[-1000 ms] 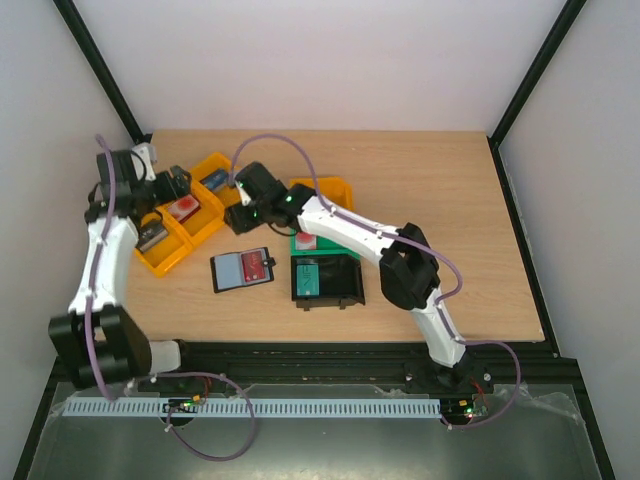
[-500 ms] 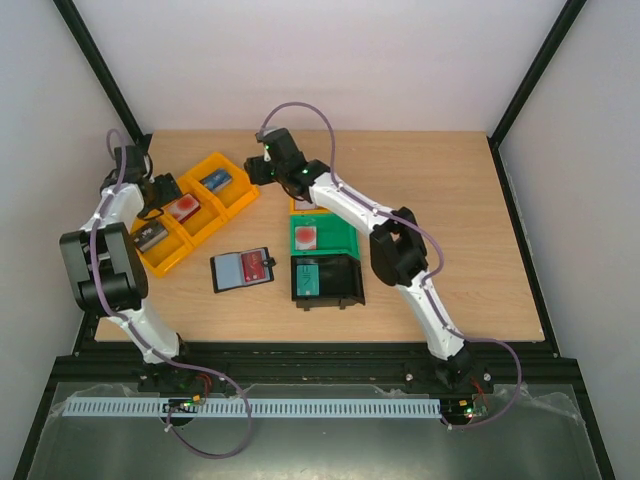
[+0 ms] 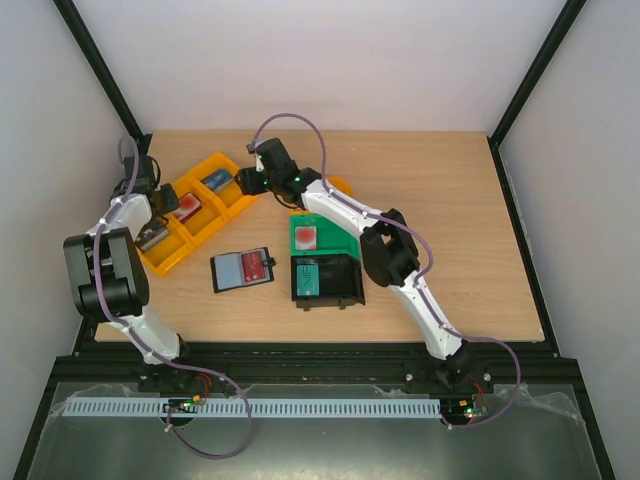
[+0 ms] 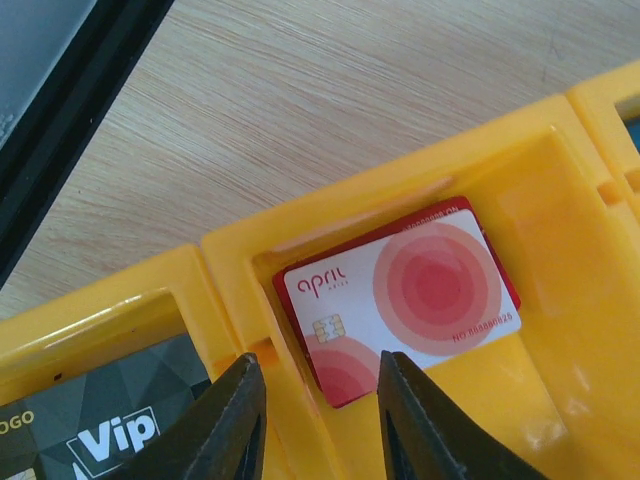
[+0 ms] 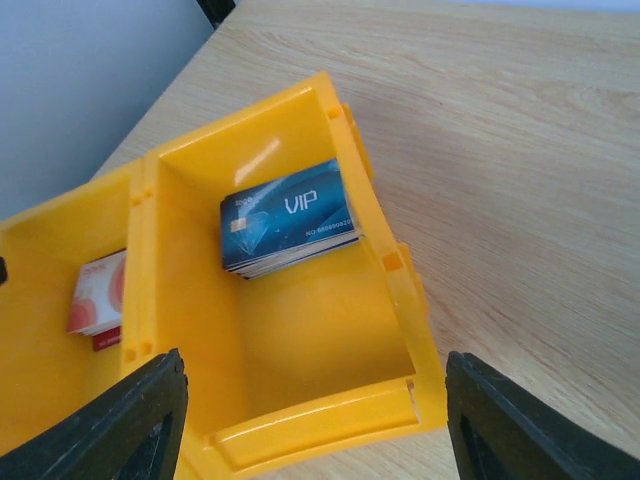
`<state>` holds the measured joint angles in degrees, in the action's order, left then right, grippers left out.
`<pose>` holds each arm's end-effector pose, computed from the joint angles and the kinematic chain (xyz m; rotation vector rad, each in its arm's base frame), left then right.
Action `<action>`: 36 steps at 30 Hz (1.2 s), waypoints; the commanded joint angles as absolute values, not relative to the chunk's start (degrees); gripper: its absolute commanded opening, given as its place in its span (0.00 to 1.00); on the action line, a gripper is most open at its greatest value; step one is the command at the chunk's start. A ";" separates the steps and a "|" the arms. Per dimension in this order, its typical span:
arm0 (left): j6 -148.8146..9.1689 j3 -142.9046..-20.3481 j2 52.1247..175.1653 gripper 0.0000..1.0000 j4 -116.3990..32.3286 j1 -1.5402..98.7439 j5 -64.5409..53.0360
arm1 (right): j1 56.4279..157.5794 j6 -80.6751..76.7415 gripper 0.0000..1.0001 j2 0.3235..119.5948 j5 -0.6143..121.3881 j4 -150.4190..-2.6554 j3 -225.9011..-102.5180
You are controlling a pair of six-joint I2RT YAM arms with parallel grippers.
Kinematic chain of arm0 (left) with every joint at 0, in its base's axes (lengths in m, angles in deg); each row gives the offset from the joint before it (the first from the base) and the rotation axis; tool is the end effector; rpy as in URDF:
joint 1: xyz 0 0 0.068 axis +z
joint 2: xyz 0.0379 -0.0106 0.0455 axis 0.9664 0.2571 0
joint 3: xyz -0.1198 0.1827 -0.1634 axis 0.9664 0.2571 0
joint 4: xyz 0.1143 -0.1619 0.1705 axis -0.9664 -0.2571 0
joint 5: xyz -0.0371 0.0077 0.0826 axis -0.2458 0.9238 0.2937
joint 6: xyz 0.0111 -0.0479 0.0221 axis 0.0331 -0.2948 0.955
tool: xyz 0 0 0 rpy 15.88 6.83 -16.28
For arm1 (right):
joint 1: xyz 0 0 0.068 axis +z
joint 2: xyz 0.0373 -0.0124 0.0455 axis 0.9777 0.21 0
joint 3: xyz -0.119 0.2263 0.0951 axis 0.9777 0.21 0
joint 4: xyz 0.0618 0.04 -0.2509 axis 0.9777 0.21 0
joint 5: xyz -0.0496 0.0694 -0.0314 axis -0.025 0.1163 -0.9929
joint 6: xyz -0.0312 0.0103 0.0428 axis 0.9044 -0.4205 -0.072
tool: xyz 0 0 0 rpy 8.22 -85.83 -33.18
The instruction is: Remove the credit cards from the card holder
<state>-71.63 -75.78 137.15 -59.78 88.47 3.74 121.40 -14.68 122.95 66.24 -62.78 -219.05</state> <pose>0.3623 0.0869 0.2112 -0.5677 2.3447 0.0258 0.4162 0.4067 0.2181 -0.6019 2.0899 0.9011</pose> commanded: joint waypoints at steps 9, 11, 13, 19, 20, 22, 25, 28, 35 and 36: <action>-54.94 -66.68 132.99 0.33 -66.49 90.54 1.38 | 121.55 -11.07 0.69 107.72 66.79 -58.99 -208.67; -51.10 -65.73 132.16 0.33 -68.09 92.11 0.54 | 121.56 -10.75 0.70 105.78 66.88 -59.11 -206.42; -47.56 -64.87 131.36 0.32 -70.02 93.46 -1.63 | 121.55 -10.57 0.70 104.04 67.09 -59.20 -204.70; -44.52 -63.15 128.29 0.37 -70.67 94.72 -7.50 | 121.56 -9.65 0.71 101.02 67.51 -59.66 -201.67; -44.37 -63.99 128.03 0.38 -71.06 94.74 -9.51 | 121.55 -9.51 0.71 100.90 67.57 -59.39 -201.57; -43.87 -65.30 127.57 0.43 -71.52 94.76 -10.64 | 121.56 -9.44 0.71 100.45 67.74 -58.90 -201.51; -43.44 -66.54 128.42 0.60 -70.75 95.00 -7.52 | 121.56 -9.40 0.71 99.35 68.21 -59.10 -200.26; -46.50 -69.20 131.03 0.75 -71.01 95.14 -5.19 | 121.56 -9.48 0.71 98.23 68.14 -60.03 -198.42; -50.67 -72.64 136.21 0.76 -68.35 94.30 -3.41 | 121.56 -9.00 0.71 96.43 68.56 -60.38 -195.94; -50.65 -72.53 136.60 0.74 -68.07 94.20 -3.20 | 121.54 -8.77 0.71 96.06 68.32 -60.54 -195.42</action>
<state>-48.81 -70.97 134.64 -68.32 94.74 -5.26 121.40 -10.05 99.85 68.43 -60.27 -197.11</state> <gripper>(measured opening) 0.765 0.711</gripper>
